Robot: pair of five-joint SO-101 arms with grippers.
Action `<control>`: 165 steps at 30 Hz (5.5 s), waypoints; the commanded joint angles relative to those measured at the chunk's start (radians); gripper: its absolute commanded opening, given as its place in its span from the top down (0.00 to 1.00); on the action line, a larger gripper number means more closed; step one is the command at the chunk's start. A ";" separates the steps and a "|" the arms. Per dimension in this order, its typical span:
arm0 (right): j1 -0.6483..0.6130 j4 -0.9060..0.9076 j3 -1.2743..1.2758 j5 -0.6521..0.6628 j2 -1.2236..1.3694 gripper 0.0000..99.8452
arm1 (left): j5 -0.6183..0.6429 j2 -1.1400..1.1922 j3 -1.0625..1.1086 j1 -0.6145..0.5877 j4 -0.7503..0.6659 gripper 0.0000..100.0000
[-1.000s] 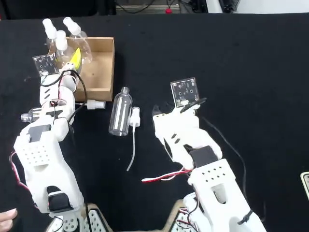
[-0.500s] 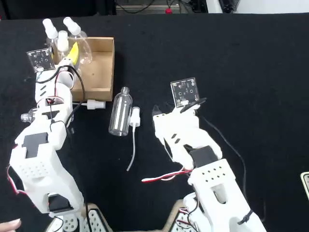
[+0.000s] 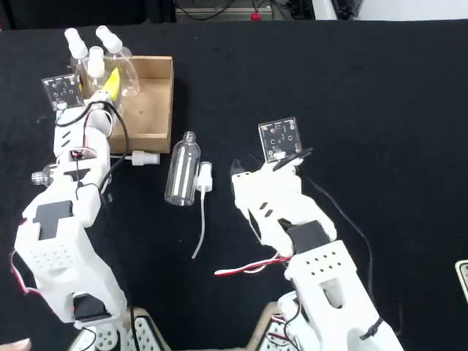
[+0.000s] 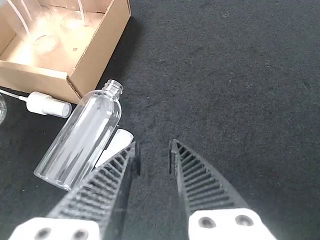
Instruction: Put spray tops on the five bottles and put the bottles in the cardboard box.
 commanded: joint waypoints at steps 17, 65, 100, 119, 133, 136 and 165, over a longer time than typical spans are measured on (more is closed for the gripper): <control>0.017 -0.023 -0.005 0.008 -0.019 0.90 | -0.003 -0.402 0.275 -0.090 0.003 0.71; 0.015 -0.023 -0.007 0.008 -0.016 0.90 | -0.213 -0.135 -0.349 -0.185 0.908 0.88; 0.015 -0.025 -0.005 0.008 -0.013 0.90 | -0.212 0.153 -0.736 -0.159 1.099 0.88; 0.015 -0.025 -0.005 0.008 -0.016 0.90 | -0.399 -0.120 -0.754 -0.302 1.804 0.88; 0.015 -0.025 -0.007 0.008 -0.018 0.90 | -0.149 -0.146 -0.753 -0.374 2.097 0.77; 0.015 -0.025 -0.007 0.008 -0.019 0.90 | -0.084 -0.207 -0.754 -0.374 2.154 0.78; 0.015 -0.025 -0.010 0.008 -0.019 0.90 | 0.687 -0.480 -0.401 -0.179 2.150 0.64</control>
